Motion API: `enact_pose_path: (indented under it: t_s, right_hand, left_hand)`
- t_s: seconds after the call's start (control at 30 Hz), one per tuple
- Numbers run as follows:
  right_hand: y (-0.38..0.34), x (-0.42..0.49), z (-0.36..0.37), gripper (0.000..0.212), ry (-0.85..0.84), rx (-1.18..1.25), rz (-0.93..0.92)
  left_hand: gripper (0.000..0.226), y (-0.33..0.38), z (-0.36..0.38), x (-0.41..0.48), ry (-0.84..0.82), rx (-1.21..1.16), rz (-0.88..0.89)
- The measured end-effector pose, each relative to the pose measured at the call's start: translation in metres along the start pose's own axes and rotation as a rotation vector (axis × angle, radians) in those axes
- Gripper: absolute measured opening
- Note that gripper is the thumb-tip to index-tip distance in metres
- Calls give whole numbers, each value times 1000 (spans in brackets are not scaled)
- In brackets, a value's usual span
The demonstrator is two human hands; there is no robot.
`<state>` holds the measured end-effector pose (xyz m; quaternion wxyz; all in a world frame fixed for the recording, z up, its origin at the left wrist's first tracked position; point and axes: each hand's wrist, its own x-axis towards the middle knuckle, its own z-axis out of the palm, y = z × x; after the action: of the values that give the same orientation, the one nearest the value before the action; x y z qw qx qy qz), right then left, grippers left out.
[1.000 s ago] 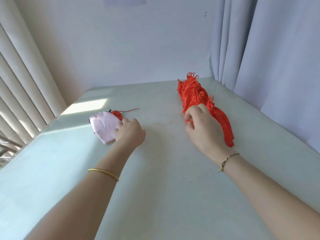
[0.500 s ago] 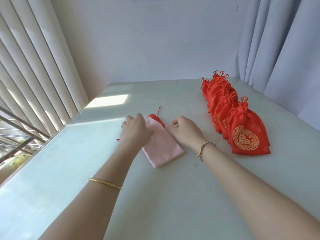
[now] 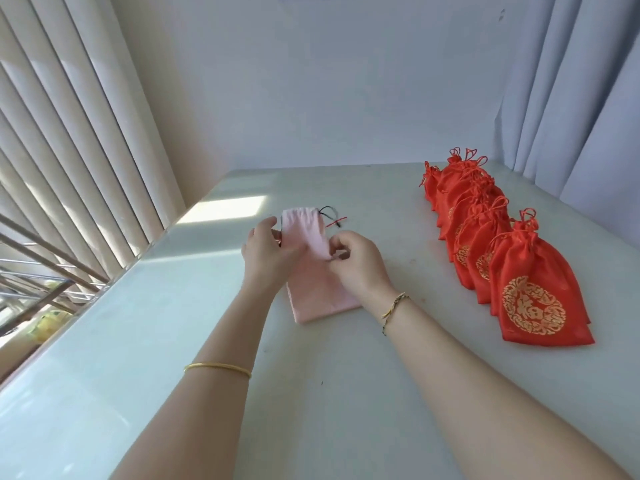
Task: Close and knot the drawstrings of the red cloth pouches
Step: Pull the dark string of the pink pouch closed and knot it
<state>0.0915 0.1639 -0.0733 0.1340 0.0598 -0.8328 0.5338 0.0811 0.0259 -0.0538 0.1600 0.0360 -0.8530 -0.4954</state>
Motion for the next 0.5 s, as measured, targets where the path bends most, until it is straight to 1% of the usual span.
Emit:
enact_pose_path:
  t_s: [0.03,0.07,0.1,0.13,0.2,0.27,0.3,0.33,0.37,0.4,0.43,0.5]
  right_hand:
    - [-2,1,-5,38,5,86,6]
    - [-5,3,-9,38,11,160,10]
    - [-8,4,-13,35,20,213,13]
    - [-11,6,-18,32,22,241,14]
    - [-22,7,-28,26,-5,260,32]
    - [-34,7,-37,20,-102,326,51]
    - [-38,8,-43,22,-157,370,55]
    - [-41,9,-48,30,-204,421,58]
    - [-42,11,-53,37,-232,481,56]
    - [-43,12,-58,39,-247,535,50]
    - [-43,12,-61,36,-253,553,42]
    - [-48,11,-64,26,-226,451,18]
  left_hand:
    - [19,4,-4,-2,-50,-93,26]
    - [18,9,-9,-4,-100,-160,55]
    - [31,14,-15,-5,-132,-208,80]
    - [38,18,-19,-5,-144,-247,102]
    - [40,25,-26,-4,-136,-306,140]
    - [47,35,-31,-4,-155,-370,183]
    - [50,40,-34,-3,-168,-383,197]
    - [52,42,-34,-2,-170,-387,219]
    - [51,44,-35,-2,-178,-394,235]
    - [49,46,-35,-1,-180,-400,246]
    - [44,47,-34,0,-189,-402,248]
    - [35,47,-32,0,-206,-419,249]
